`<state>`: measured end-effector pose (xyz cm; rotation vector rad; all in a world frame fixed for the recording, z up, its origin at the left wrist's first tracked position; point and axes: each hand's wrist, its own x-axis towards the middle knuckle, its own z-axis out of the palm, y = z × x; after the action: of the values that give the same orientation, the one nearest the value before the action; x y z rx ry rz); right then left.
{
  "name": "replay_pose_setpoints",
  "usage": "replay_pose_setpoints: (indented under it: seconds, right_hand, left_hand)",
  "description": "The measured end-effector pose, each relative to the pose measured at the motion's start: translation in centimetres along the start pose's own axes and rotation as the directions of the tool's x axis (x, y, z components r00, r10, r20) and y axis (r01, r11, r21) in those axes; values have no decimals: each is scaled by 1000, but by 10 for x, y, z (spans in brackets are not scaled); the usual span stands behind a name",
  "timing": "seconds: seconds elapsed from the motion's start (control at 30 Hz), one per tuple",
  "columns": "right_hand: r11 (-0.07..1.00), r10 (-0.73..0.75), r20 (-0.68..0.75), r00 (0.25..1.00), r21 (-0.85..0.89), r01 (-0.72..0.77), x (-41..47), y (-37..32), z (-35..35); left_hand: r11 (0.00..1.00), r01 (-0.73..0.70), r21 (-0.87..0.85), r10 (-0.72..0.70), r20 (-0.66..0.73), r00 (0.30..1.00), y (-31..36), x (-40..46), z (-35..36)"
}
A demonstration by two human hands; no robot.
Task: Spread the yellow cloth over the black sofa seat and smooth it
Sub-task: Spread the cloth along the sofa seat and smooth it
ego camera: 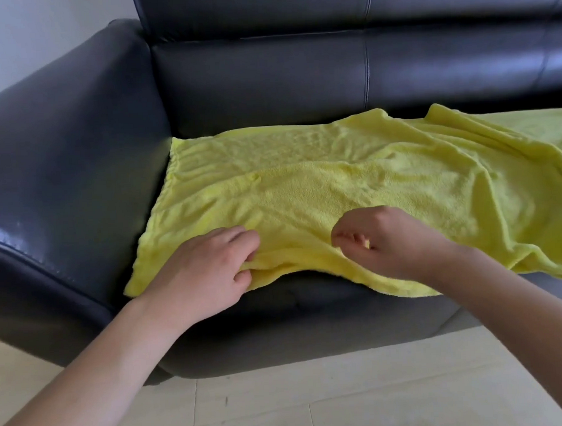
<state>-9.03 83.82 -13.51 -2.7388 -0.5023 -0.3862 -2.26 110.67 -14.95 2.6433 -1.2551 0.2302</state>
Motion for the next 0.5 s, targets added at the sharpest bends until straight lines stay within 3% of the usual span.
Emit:
replay_pose_setpoints:
  seconds: [0.07,0.13,0.27,0.4,0.5]
  right_hand:
    - [992,124,34,992,34,-125,8,0,-10]
    - [975,222,130,966,-17,-222,14,-11,-11]
    - [947,294,214,931,-201,-252,24,-55,13]
    - [931,250,118,961,-301,-205,36,-63,20]
    - [885,396,141,907,-321,-336,41,-45,-3]
  left_hand:
    - [998,45,-35,-46,-20,999,1,4,-1]
    - [973,139,-184,-146,-25,989,3,11,-4]
    - [802,266,-535,-329,-25,944,7,30,-21]
    - [858,228,-461,-308,-105,946,5,41,-40]
    - [916,320,-244,-325,21,945,-8,46,-53]
